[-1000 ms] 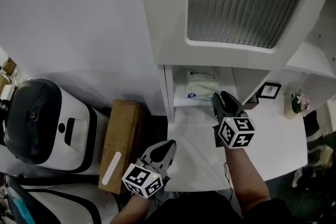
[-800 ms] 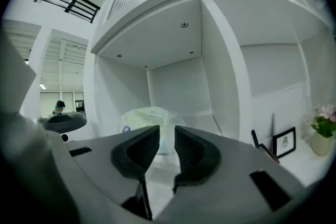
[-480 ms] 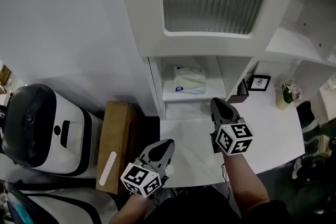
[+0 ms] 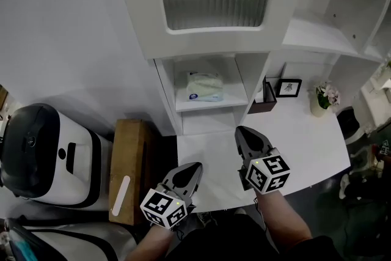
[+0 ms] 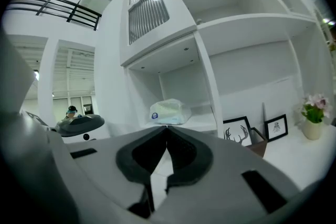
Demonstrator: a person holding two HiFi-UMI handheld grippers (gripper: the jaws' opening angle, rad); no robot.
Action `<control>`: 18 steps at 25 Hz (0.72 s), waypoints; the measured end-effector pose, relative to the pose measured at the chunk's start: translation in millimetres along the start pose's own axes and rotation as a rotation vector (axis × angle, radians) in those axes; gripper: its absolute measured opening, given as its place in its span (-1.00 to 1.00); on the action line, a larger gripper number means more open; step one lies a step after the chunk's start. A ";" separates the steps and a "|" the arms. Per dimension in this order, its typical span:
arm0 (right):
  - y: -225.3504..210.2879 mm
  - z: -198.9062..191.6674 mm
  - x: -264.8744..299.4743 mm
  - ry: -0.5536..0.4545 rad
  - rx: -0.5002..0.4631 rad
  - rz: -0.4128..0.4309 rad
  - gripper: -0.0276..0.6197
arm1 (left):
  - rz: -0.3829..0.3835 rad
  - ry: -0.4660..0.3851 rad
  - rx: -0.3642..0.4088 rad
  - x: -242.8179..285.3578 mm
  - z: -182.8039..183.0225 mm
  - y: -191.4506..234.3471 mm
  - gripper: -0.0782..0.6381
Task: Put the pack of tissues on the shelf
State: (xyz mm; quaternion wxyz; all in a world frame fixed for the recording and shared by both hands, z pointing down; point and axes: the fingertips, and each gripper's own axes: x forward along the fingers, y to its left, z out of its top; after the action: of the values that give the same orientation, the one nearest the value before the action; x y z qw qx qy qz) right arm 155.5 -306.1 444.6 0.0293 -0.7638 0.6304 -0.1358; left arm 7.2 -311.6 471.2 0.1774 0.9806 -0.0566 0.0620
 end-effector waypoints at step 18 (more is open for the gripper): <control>23.9 -18.2 -98.0 0.048 -0.011 0.198 -0.90 | 0.118 -0.031 0.010 -15.8 -14.2 -84.2 -0.77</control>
State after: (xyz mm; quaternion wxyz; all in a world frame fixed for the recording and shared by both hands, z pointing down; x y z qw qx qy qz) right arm 111.7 -213.5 440.2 0.0232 -0.6945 0.7040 -0.1468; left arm 1.4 -226.7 453.5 0.1678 0.9772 -0.1169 0.0575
